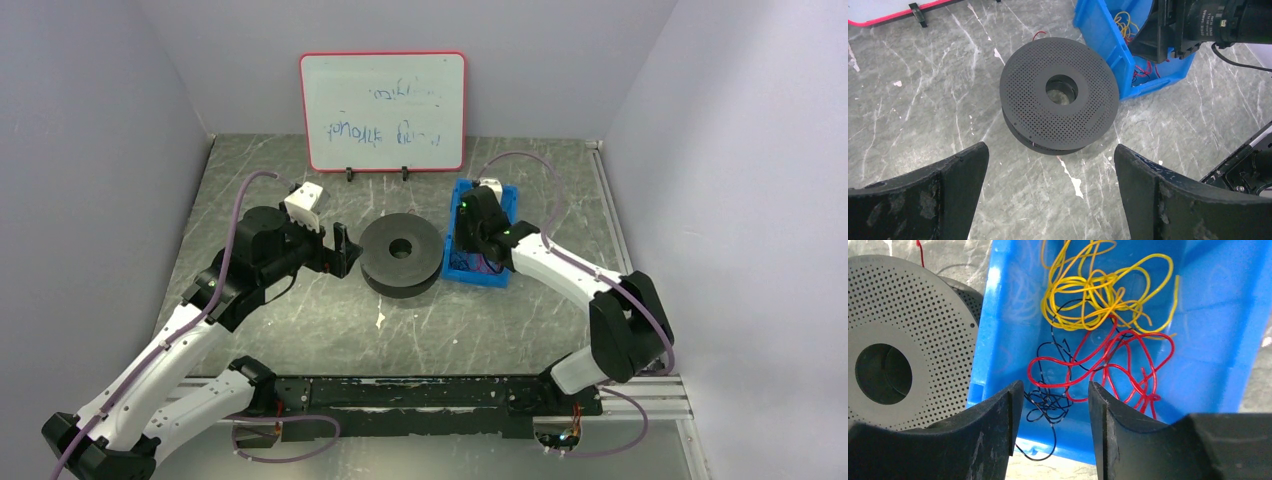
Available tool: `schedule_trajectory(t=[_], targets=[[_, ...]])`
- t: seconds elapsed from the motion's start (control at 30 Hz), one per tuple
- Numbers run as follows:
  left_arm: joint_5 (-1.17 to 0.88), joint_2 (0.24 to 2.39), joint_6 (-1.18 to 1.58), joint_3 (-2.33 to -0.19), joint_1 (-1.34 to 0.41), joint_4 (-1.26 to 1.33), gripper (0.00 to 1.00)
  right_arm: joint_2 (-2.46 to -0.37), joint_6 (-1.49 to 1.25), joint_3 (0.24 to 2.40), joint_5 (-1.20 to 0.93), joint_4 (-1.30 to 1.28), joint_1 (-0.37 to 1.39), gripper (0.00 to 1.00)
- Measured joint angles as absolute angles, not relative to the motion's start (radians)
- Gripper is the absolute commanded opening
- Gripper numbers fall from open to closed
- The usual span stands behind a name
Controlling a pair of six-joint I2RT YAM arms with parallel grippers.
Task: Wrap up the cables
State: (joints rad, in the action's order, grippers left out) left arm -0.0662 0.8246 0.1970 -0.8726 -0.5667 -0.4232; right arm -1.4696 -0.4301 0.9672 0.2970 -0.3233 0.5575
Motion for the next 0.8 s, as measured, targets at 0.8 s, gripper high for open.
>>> schedule_trajectory(t=[0.8], targets=[[-0.056, 0.828, 0.194, -0.873, -0.567, -0.424, 0.99, -1.588, -0.389, 0.954, 0.23, -0.227, 0.551, 0.14]])
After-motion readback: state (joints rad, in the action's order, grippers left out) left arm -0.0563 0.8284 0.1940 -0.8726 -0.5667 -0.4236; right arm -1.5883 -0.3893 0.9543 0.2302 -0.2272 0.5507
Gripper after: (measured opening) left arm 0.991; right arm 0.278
